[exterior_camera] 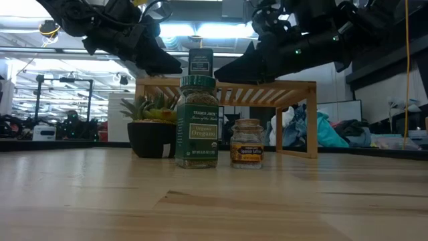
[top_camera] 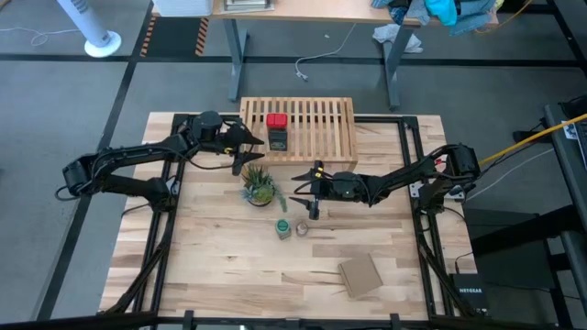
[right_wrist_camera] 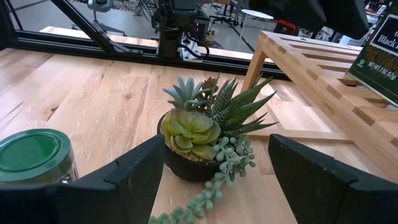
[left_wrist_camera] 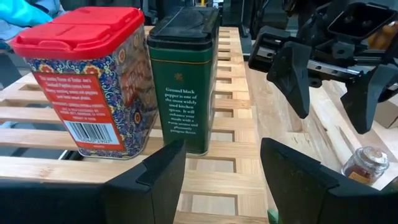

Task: Shelf spices
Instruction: Remove the black seasoning can from the shelf

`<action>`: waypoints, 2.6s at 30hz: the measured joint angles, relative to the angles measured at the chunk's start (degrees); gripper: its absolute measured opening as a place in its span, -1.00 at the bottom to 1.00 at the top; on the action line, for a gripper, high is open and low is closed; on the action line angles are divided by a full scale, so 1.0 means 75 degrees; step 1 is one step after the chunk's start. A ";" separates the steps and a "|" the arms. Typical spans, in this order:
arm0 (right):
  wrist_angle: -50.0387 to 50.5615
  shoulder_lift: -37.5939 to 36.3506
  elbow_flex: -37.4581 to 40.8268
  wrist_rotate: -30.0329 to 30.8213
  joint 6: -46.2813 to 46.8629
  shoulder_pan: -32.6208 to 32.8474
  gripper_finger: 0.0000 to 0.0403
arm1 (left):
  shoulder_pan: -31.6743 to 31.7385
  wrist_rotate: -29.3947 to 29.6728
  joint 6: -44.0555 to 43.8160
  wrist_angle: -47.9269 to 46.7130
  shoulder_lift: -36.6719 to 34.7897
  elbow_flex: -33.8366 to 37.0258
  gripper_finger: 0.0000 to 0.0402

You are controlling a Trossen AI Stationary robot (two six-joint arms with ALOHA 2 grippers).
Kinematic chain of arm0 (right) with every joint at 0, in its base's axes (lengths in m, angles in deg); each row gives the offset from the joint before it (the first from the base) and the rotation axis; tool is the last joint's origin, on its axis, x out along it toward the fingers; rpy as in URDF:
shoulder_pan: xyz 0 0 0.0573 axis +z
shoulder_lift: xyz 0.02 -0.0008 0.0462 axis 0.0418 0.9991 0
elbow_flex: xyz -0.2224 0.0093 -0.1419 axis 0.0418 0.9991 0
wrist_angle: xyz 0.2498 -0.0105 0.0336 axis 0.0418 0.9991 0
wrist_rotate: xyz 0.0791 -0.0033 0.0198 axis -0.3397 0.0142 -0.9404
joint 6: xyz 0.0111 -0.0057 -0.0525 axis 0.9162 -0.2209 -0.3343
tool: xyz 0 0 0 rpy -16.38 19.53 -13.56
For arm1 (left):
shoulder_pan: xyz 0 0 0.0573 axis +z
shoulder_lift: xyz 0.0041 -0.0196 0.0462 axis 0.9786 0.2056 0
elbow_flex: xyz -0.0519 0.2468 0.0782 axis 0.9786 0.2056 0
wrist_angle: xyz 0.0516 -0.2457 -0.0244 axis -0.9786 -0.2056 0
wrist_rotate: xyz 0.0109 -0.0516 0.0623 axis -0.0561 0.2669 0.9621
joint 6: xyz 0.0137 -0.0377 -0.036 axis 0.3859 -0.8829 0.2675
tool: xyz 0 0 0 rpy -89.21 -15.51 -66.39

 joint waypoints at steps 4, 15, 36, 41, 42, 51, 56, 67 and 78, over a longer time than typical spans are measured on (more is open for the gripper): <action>-0.0028 0.0000 0.0000 0.0000 0.0000 0.0000 0.45 | -0.0003 0.0099 -0.0446 -0.0023 0.0003 0.0003 0.01; -0.0044 0.0000 0.0000 0.0000 0.0003 0.0006 0.45 | -0.0015 0.0916 0.0280 -0.0768 0.0003 0.0006 0.14; -0.0230 0.0000 0.0000 -0.0006 0.0662 0.0009 0.45 | -0.0059 0.0789 0.0399 0.0255 0.0003 0.0006 0.26; -0.0288 0.0000 0.0000 -0.0006 0.0662 0.0006 0.45 | -0.0244 0.0689 0.0447 0.0379 0.0006 0.0006 0.26; -0.0313 0.0000 0.0000 -0.0006 0.0662 0.0006 0.45 | -0.0274 0.0684 0.0447 0.0430 0.0006 0.0006 0.26; -0.0471 -0.0003 0.0000 -0.0006 0.0660 0.0006 0.45 | -0.0252 0.0682 0.0447 0.0713 0.0006 0.0006 0.26; -0.0512 -0.0003 0.0000 -0.0006 0.0659 0.0006 0.45 | -0.0236 0.0682 0.0502 0.0763 0.0006 0.0006 0.26; -0.0615 -0.0003 0.0000 -0.0068 0.0611 0.0006 0.45 | -0.0178 0.0682 0.0497 0.0615 0.0007 -0.0428 0.26; -0.0594 -0.0003 0.0000 -0.0201 0.0603 0.0006 0.45 | -0.0133 0.0679 0.0532 -0.0554 0.0009 -0.1090 0.26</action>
